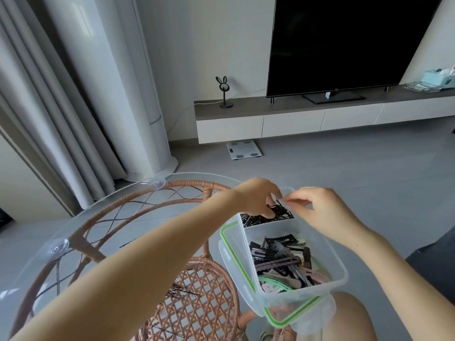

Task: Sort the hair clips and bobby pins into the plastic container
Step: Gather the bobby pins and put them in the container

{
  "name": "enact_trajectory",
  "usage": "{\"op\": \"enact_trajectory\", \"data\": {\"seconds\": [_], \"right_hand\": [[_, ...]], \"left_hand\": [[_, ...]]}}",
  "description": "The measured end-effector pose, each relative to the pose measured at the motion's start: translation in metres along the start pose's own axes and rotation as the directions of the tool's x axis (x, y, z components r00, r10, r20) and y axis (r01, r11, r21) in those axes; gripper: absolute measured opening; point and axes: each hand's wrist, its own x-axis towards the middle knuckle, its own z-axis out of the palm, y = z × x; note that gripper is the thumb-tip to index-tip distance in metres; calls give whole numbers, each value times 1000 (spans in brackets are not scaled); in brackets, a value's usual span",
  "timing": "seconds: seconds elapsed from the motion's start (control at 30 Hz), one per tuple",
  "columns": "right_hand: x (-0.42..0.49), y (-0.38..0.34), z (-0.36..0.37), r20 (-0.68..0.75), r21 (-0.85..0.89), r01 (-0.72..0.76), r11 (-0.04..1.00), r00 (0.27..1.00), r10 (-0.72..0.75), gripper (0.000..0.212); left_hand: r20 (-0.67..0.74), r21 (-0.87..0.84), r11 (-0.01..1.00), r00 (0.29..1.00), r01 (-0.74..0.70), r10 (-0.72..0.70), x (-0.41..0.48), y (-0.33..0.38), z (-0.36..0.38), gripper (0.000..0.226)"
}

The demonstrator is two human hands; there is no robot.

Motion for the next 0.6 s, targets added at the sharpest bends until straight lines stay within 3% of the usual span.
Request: {"op": "enact_trajectory", "data": {"seconds": [0.13, 0.23, 0.37, 0.47, 0.53, 0.6], "right_hand": [[-4, -9, 12, 161, -153, 41, 987, 987, -16, 20], [-7, -26, 10, 38, -151, 60, 987, 998, -55, 18], [-18, -64, 14, -146, 43, 101, 994, 985, -94, 14], [-41, -98, 47, 51, 205, 108, 973, 991, -121, 45], [-56, -111, 83, 210, 180, 118, 977, 965, -156, 70], [-67, -120, 122, 285, 179, 92, 980, 948, -141, 78]], "left_hand": [[-48, -119, 993, 999, 11, -17, -17, -4, -18, 34], [-196, -110, 994, 981, -4, -18, -44, -17, -31, 24], [-377, -119, 991, 920, 68, -109, -100, -61, -33, 18], [-465, -159, 961, 842, 224, -273, -150, -108, -12, 23], [-487, -171, 931, 793, 324, -366, -179, -137, 13, 30], [-474, -188, 893, 758, 410, -448, -202, -160, 42, 38]]}}
